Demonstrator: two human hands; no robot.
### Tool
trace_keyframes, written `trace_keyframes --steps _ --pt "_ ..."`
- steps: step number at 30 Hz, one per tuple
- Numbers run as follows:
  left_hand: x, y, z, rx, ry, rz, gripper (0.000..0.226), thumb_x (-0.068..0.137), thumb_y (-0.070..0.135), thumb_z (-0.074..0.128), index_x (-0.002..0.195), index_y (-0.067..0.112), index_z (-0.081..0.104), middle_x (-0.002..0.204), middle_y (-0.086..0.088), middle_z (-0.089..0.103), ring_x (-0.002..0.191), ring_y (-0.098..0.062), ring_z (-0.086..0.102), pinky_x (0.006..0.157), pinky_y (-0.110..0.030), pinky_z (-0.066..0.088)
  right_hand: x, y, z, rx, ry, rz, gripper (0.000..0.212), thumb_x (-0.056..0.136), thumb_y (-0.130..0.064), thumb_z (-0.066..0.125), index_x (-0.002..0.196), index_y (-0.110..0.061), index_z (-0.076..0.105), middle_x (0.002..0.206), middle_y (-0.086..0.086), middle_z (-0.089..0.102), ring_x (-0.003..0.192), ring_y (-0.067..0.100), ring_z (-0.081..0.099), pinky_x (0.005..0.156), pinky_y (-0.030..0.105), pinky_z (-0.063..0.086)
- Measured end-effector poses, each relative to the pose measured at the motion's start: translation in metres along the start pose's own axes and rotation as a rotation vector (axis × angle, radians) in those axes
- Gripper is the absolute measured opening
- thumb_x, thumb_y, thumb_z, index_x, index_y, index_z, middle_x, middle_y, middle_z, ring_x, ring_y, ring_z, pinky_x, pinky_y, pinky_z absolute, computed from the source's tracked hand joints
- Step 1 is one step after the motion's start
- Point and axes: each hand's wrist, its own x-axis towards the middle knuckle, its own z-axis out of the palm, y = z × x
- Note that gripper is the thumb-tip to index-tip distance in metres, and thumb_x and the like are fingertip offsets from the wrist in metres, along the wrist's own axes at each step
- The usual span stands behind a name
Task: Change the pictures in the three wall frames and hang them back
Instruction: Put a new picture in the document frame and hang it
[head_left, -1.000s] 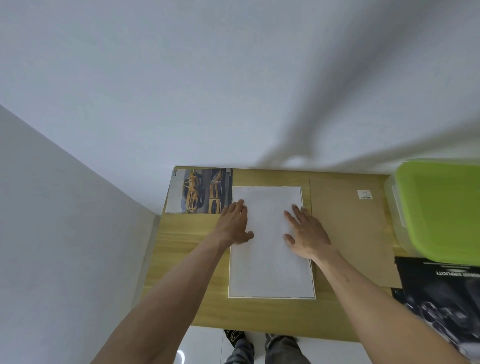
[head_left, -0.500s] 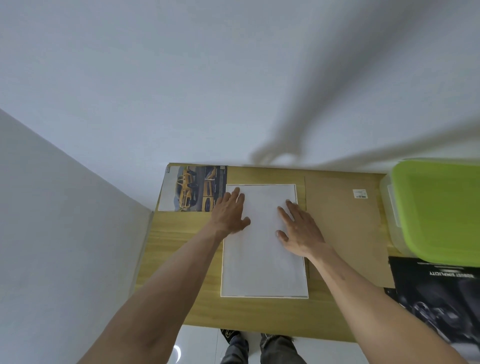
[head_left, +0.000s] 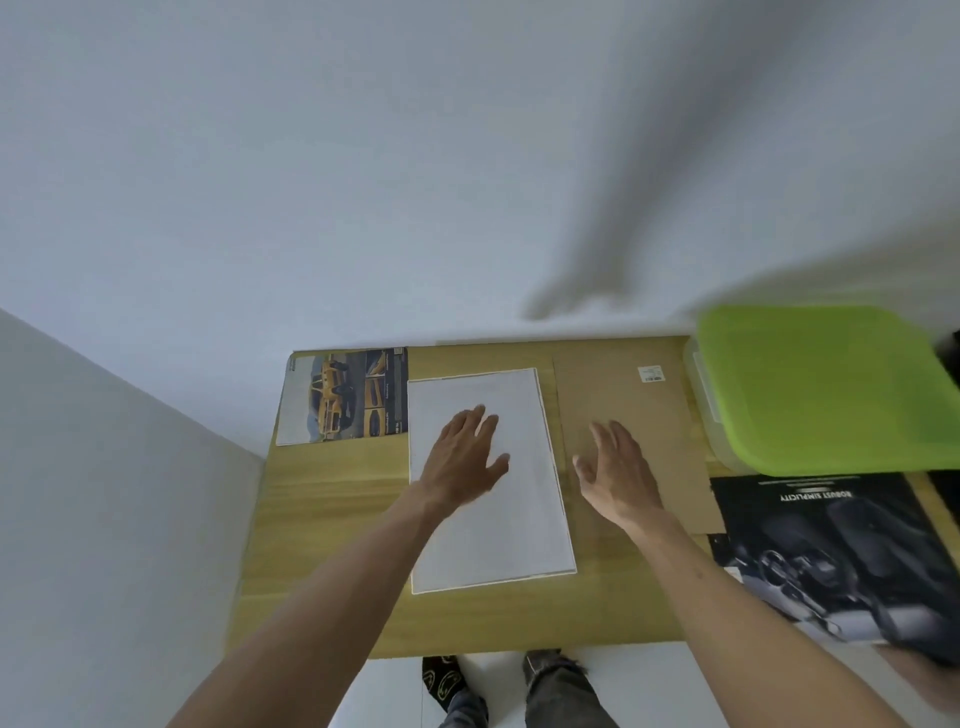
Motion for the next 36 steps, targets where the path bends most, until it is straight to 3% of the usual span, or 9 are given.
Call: trace_keyframes --steps 3,5,9,13,20,24,28,33,36 --pt "0.012 0.056 0.009 -0.16 -0.016 0.018 0.059 0.097 0.039 0.05 0.147 0.012 0.035 0.153 -0.008 0.035 0.14 -0.024 0.031 0.109 -0.038 0.037 -0.005 0.034 -0.018 0.028 0.033 0.128 0.06 0.101 -0.037 0.044 0.154 -0.018 0.023 0.16 0.011 0.019 0.143 0.03 0.029 0.112 0.041 0.033" --pt "0.022 0.093 0.019 -0.284 -0.054 -0.045 0.058 0.095 0.034 0.053 0.146 0.011 0.037 0.15 -0.008 0.038 0.138 -0.025 0.034 0.109 -0.038 0.038 -0.004 0.059 -0.028 0.014 0.036 0.184 0.059 0.1 -0.035 0.045 0.152 -0.017 0.024 0.157 0.014 0.023 0.139 0.032 0.033 0.11 0.042 0.036" --pt "0.038 0.147 0.04 -0.507 -0.131 -0.332 0.061 0.092 0.028 0.055 0.145 0.005 0.036 0.149 -0.013 0.037 0.136 -0.03 0.038 0.109 -0.039 0.038 0.001 0.094 -0.039 -0.039 -0.01 0.222 0.059 0.099 -0.035 0.047 0.151 -0.014 0.027 0.149 0.016 0.035 0.133 0.033 0.041 0.104 0.042 0.042" --pt "0.049 0.173 0.052 -0.565 -0.141 -0.59 0.051 0.089 0.022 0.054 0.132 -0.001 0.038 0.139 -0.018 0.037 0.13 -0.034 0.033 0.107 -0.042 0.036 0.005 0.109 -0.04 -0.062 -0.06 0.232 0.05 0.097 -0.03 0.052 0.14 -0.011 0.037 0.134 0.017 0.046 0.124 0.033 0.047 0.095 0.041 0.047" --pt "0.064 0.179 0.047 -0.772 0.002 -0.875 0.041 0.082 0.013 0.058 0.12 0.003 0.045 0.13 -0.011 0.037 0.12 -0.031 0.037 0.097 -0.046 0.044 0.007 0.111 -0.031 0.101 -0.074 0.262 0.057 0.09 -0.031 0.057 0.139 -0.011 0.035 0.14 0.025 0.034 0.128 0.04 0.036 0.104 0.045 0.042" --pt "0.065 0.169 0.035 -0.733 0.061 -0.832 0.043 0.082 0.007 0.051 0.124 0.003 0.053 0.127 -0.01 0.041 0.114 -0.032 0.047 0.091 -0.043 0.051 0.008 0.115 -0.031 0.259 -0.015 0.305 0.069 0.086 -0.038 0.062 0.143 -0.01 0.035 0.14 0.029 0.039 0.128 0.043 0.036 0.108 0.048 0.035" --pt "0.06 0.142 0.023 -0.77 0.145 -0.761 0.053 0.07 0.014 0.048 0.121 0.01 0.062 0.119 -0.008 0.057 0.103 -0.029 0.06 0.089 -0.044 0.055 0.004 0.105 -0.033 0.452 0.068 0.343 0.074 0.082 -0.035 0.068 0.145 -0.012 0.036 0.139 0.025 0.041 0.129 0.041 0.039 0.107 0.05 0.038" --pt "0.026 0.096 -0.006 -0.815 0.223 -0.71 0.041 0.082 0.002 0.056 0.12 0.013 0.065 0.107 -0.007 0.069 0.095 -0.027 0.067 0.085 -0.043 0.059 -0.003 0.072 -0.032 0.562 0.057 0.239 0.071 0.081 -0.034 0.072 0.144 -0.02 0.043 0.136 0.015 0.037 0.122 0.036 0.049 0.094 0.036 0.046" --pt "-0.002 0.059 -0.013 -0.8 0.241 -0.69 0.051 0.073 -0.006 0.062 0.119 0.014 0.065 0.098 -0.008 0.069 0.09 -0.027 0.067 0.075 -0.036 0.058 -0.012 0.046 -0.024 0.624 0.019 0.135 0.073 0.08 -0.033 0.078 0.143 -0.02 0.045 0.135 0.009 0.034 0.12 0.03 0.051 0.101 0.036 0.048"
